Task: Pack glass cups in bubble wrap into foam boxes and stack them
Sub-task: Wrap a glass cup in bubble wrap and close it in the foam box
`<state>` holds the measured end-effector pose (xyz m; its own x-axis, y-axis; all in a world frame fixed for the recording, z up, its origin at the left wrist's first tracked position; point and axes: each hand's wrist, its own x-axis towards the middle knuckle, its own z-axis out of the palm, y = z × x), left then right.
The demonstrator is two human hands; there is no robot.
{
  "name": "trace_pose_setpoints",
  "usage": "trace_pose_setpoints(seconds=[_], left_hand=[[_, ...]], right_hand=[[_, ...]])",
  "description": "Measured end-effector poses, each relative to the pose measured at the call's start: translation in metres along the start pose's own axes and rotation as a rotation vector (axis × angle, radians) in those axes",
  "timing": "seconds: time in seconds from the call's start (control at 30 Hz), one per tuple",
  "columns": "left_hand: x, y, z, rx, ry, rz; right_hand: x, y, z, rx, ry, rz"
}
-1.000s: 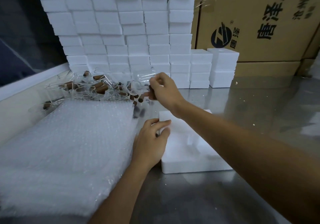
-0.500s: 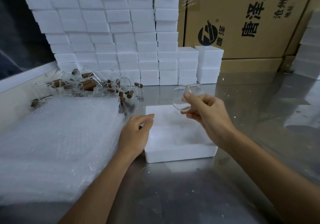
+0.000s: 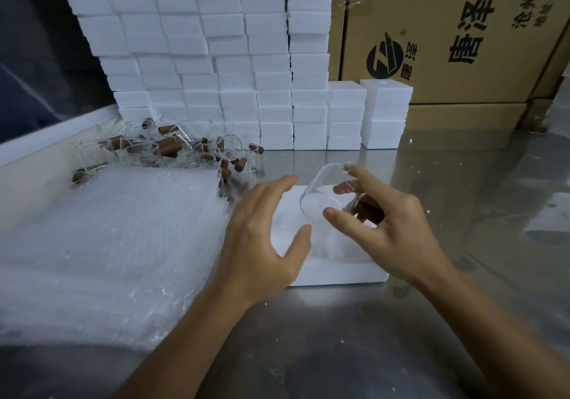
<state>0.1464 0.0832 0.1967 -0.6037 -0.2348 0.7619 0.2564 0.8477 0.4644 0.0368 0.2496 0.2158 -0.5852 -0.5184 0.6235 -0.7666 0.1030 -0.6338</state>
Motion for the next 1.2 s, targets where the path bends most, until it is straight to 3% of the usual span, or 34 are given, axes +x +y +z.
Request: trace_pose_setpoints(seconds=[0.33, 0.6, 0.93, 1.03, 1.2], left_hand=[[0.005, 0.005, -0.006, -0.279, -0.102, -0.125], [0.007, 0.004, -0.009, -0.348, -0.071, -0.230], [0.007, 0.002, -0.010, -0.272, -0.067, -0.157], [0.005, 0.003, -0.011, -0.166, -0.074, -0.095], [0.013, 0.011, -0.025, 0.375, -0.103, 0.126]], right_hand=[[-0.007, -0.002, 0.007, -0.171, -0.219, -0.163], [-0.006, 0.002, 0.014, -0.212, -0.161, -0.271], [-0.005, 0.002, 0.011, -0.204, -0.101, -0.221], [-0.004, 0.000, 0.010, -0.175, -0.059, -0.227], [-0.001, 0.003, 0.000, -0.224, 0.038, -0.234]])
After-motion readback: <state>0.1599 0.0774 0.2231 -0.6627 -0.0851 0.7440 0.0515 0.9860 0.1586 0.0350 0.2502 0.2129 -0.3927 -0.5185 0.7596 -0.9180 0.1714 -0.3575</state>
